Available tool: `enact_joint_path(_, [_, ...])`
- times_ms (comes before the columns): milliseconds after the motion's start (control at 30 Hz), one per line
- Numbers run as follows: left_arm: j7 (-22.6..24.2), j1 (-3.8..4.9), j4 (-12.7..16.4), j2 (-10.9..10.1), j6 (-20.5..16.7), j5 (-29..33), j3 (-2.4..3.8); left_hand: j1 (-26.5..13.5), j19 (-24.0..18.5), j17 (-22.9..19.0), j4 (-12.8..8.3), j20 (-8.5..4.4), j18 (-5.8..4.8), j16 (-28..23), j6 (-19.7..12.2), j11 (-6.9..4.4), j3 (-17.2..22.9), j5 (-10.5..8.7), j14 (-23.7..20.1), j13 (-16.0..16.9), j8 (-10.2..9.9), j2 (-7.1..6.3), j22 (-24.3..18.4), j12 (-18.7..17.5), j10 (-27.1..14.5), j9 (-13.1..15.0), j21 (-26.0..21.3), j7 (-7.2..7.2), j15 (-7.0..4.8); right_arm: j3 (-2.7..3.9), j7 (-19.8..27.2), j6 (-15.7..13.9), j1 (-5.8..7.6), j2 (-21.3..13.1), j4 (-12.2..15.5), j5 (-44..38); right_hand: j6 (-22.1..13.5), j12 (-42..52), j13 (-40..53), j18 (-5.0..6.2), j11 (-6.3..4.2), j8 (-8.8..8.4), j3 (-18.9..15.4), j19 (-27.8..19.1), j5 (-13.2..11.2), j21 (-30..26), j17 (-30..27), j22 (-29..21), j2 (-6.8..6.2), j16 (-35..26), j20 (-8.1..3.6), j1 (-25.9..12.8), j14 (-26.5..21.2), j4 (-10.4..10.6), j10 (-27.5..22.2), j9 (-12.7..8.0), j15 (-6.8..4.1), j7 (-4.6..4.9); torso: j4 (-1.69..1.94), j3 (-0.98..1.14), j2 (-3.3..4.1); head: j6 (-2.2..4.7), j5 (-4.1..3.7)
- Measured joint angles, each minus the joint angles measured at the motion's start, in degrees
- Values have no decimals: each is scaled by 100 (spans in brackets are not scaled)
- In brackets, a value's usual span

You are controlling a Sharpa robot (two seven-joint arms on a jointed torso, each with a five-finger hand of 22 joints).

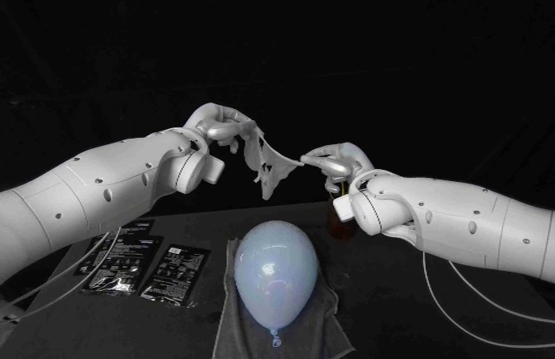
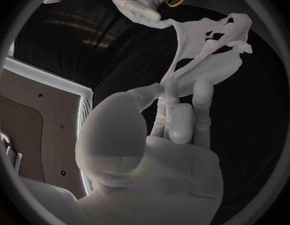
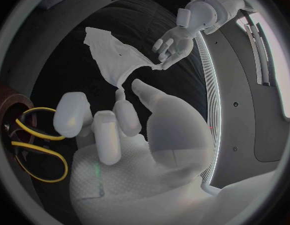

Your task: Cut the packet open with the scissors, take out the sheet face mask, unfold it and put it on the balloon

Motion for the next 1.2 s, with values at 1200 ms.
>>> enact_joint_path(1200, [-525,1,-53,109,110,-257,-95,23,124,135,0,-1,-3,33,-12,11,0,1,61,-2,7,23,193,23,-9,32,131,8,-18,89,114,-423,-53,546,-333,-2107,433,629,21,33,-60,-372,-228,415,1,780,0,0,156,126,-1,675,-1,-67,416,-337,1,-21,1,-2,2,23,65])
